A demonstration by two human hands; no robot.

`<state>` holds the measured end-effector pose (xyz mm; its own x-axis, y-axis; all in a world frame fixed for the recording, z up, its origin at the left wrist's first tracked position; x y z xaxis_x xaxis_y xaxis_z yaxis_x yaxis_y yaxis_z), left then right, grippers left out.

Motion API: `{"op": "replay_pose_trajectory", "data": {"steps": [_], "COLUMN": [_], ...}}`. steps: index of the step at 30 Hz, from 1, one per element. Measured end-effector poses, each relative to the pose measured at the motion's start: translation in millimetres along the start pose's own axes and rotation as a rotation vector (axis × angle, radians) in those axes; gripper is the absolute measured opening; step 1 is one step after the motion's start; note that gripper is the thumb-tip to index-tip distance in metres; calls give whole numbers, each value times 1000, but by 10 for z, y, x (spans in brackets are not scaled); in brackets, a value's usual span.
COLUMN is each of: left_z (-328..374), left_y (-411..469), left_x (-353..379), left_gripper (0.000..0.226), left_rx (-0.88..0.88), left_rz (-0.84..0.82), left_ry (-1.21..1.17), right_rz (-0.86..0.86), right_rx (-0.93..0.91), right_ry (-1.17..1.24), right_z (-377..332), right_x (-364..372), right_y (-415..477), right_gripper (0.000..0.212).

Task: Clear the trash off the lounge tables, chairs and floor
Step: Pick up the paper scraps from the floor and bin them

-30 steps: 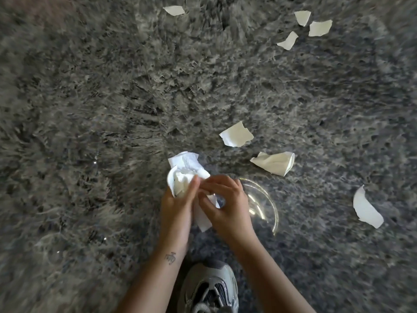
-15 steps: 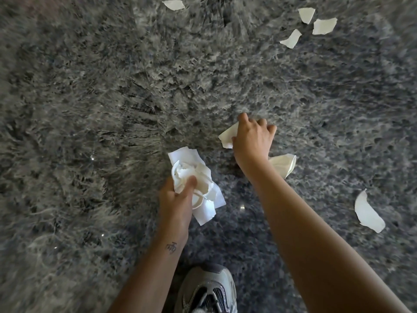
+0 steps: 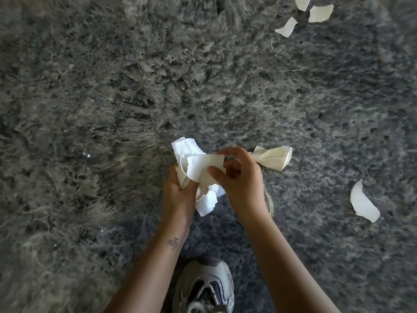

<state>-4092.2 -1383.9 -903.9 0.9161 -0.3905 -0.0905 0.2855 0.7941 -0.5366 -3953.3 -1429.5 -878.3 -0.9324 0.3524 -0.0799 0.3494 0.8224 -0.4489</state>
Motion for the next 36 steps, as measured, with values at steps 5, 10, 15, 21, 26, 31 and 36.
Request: {"op": "replay_pose_trajectory", "data": {"steps": [5, 10, 15, 21, 26, 31, 36], "left_z": [21, 71, 92, 26, -18, 1, -23], "left_y": [3, -11, -16, -66, -107, -115, -160], "left_x": [37, 135, 154, 100, 67, 85, 244], "left_gripper": [26, 38, 25, 15, 17, 14, 17], "left_rx": [-18, -32, 37, 72, 71, 59, 61], "left_rz": [-48, -119, -109, -31, -18, -35, -72], "left_ry": [-43, -112, -76, -73, -61, -68, -54], "right_rz": [-10, 88, 112, 43, 241, 194, 305], "right_rx": [-1, -14, -70, -248, -90, 105, 61], "right_ry": [-134, -187, -177, -434, -992, -1125, -1016], "right_z": [65, 133, 122, -92, 5, 271, 285], "right_x": [62, 31, 70, -65, -646, -835, -985], "right_y": [-30, -81, -112, -131, 22, 182, -18], "right_gripper": [29, 32, 28, 39, 62, 55, 49]}}
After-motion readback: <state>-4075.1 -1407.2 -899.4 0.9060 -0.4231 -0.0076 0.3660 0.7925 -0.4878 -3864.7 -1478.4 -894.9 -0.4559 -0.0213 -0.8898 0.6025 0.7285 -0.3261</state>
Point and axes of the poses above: each hand's wrist, its own y-axis towards the middle knuckle, its own x-axis out of the palm, z = x × y, the point moved 7 cm from there along y, towards the middle knuckle, and after that the axes turned 12 degrees about -z, right-handed, at the moved point
